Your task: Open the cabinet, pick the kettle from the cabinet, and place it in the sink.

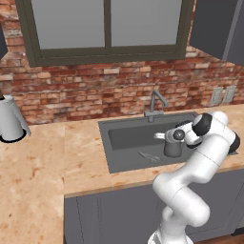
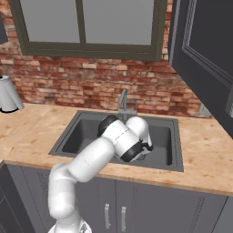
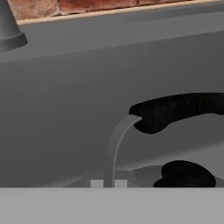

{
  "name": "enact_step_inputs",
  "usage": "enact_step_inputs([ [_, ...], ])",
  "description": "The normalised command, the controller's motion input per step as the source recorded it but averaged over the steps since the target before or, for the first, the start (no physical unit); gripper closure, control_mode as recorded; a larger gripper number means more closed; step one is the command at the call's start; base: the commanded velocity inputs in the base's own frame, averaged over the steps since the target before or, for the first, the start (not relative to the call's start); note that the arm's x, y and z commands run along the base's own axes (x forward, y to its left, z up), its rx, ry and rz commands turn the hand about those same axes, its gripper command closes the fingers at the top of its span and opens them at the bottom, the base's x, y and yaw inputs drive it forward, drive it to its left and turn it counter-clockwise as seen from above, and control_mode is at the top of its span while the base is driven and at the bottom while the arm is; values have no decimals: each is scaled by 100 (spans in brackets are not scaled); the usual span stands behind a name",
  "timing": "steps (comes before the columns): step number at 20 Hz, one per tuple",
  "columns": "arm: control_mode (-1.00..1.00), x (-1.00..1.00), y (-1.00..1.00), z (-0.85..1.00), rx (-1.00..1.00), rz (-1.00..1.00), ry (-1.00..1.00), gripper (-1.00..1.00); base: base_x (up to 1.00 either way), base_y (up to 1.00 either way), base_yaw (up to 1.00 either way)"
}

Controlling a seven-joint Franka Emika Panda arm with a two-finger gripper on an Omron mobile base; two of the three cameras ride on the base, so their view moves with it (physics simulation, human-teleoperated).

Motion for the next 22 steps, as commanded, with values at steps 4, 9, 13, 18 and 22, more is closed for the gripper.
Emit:
enact_step_inputs([
  [4, -100, -12, 5, -49, 0, 0, 0, 100, 0, 0, 0],
  [9, -100, -9, 1, -42, 0, 0, 0, 100, 0, 0, 0],
  [13, -100, -17, 0, -42, 0, 0, 0, -100, 0, 0, 0],
  [18, -100, -21, -3, -32, 0, 0, 0, -100, 0, 0, 0],
  [22, -100, -26, -6, -17, 0, -2, 0, -100, 0, 0, 0],
])
